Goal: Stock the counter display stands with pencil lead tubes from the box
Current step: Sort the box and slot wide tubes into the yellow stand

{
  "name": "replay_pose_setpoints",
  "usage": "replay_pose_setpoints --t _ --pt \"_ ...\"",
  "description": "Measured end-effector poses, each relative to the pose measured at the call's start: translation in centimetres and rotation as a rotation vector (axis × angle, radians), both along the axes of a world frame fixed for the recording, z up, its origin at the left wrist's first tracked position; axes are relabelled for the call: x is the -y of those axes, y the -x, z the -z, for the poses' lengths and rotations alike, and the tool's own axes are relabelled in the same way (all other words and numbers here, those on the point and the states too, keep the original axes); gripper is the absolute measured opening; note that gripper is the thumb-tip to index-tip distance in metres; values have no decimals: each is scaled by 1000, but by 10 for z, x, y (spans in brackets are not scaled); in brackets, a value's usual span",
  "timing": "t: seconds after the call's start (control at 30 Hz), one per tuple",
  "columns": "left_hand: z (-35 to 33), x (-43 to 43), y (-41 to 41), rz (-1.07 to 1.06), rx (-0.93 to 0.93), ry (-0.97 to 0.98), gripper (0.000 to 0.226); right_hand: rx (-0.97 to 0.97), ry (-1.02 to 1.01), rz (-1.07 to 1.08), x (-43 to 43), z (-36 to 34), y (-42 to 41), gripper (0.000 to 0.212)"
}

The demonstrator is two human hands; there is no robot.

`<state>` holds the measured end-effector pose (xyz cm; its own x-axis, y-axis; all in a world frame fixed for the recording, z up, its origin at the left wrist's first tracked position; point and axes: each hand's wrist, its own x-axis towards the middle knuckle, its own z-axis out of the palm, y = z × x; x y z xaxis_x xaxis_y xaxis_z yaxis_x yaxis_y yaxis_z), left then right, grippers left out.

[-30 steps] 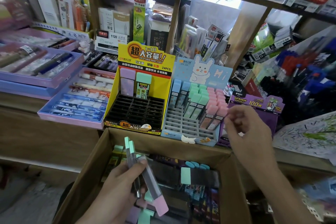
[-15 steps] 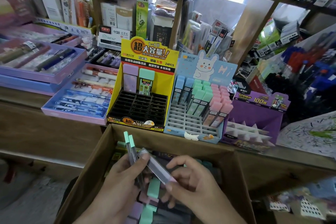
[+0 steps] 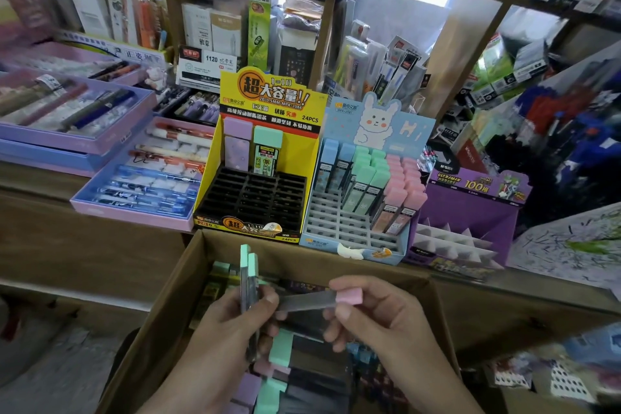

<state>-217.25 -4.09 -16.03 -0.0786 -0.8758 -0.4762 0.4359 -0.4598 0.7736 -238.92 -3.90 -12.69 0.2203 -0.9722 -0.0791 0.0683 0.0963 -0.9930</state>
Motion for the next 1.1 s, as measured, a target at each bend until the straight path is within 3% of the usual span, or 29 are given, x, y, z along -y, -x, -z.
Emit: replay_pose_setpoints --t 0.2,0.37,0.6,0.8,1.1 --pt "0 0 4 75 17 27 42 -167 127 164 7 -6 12 17" --pt "5 2 2 64 -2 3 45 -120 168 259 17 -23 31 16" --pt "24 10 3 44 -33 -64 42 -319 382 441 37 -50 65 12" --pt "31 13 0 71 -32 -81 38 -474 487 445 56 -60 80 6" --pt "26 9 -1 81 10 -25 32 -662 465 354 73 -50 91 10"
